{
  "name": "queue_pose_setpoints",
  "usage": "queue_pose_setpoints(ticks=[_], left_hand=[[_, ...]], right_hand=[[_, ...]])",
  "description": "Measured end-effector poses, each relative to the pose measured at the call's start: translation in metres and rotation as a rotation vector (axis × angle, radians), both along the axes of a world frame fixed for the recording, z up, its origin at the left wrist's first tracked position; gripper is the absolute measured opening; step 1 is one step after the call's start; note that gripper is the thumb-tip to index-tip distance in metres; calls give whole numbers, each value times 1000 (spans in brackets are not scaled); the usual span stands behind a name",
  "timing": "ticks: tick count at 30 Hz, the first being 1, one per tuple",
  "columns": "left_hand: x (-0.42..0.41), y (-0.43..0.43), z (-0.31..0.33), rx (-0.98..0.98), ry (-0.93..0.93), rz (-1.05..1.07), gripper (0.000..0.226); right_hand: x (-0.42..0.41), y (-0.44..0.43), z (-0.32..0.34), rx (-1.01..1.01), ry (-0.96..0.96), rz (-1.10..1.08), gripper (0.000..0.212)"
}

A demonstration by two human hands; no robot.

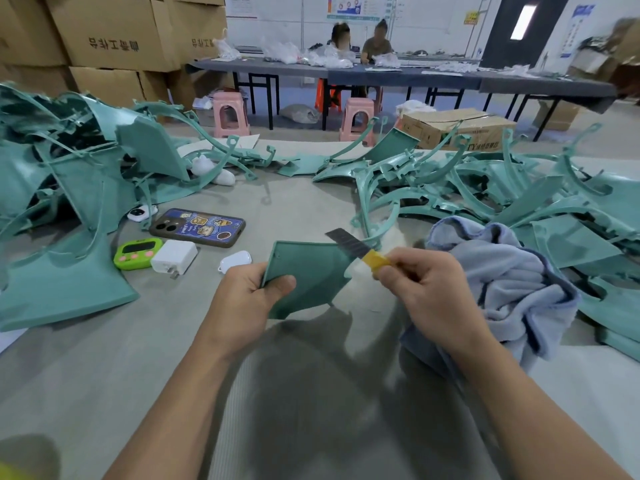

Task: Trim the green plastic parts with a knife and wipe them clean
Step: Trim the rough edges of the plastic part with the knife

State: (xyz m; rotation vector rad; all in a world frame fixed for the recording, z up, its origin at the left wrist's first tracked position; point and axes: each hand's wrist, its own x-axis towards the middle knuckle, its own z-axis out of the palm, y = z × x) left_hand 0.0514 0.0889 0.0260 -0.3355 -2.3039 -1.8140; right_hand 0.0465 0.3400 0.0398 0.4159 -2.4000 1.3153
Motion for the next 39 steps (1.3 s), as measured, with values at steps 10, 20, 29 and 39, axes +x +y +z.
queue_pose_setpoints(ticks=[10, 20, 29, 39], left_hand=[[-3, -13, -2, 301, -307, 222, 23], [-17, -20, -12, -86, -156, 681, 72], [-18, -26, -8, 222, -265, 720, 41], [-16, -22, -8, 135, -286, 667, 79]], right_hand=[[-11, 16, -8, -144, -85, -272, 22], [-17, 8, -19, -75, -283, -292, 20], [-19, 20, -16, -424, -126, -235, 25], [-19, 13, -12, -212, -207, -200, 16]])
